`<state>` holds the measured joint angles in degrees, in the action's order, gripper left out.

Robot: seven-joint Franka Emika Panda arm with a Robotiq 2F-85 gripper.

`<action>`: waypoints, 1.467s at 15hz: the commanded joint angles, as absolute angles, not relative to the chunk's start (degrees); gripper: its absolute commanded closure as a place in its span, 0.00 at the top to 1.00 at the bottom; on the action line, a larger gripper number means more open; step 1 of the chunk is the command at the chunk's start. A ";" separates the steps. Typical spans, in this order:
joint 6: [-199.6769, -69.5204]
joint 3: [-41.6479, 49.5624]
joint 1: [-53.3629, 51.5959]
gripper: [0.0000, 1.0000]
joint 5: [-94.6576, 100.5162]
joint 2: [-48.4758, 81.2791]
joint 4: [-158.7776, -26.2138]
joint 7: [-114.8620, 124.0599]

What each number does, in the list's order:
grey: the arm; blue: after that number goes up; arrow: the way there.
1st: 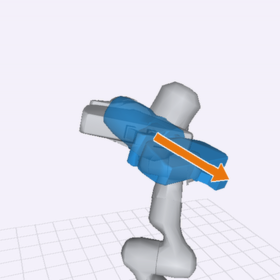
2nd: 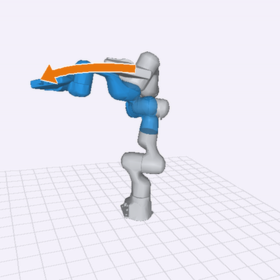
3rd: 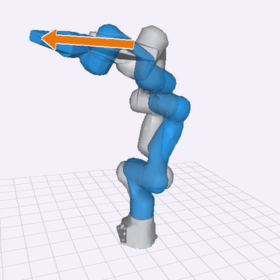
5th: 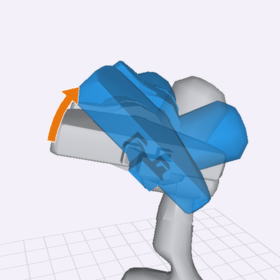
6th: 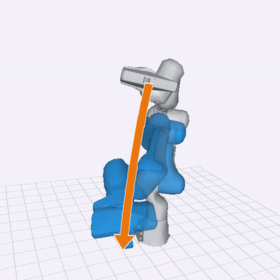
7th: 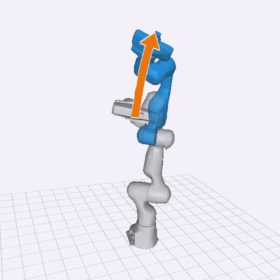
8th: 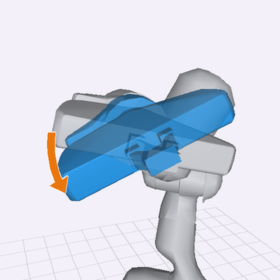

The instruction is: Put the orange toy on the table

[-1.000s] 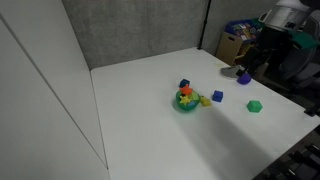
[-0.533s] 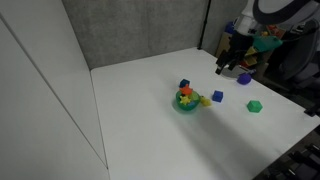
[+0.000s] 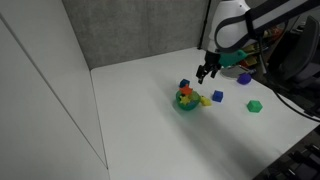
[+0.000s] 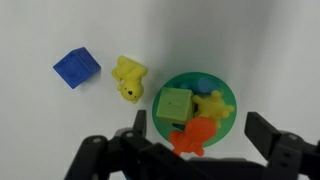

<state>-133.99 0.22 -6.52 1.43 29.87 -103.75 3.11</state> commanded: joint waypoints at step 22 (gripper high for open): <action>-127.82 4.39 -14.28 0.28 9.80 54.34 -75.93 12.28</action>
<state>-130.42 4.05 -14.10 8.85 54.56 -78.12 11.24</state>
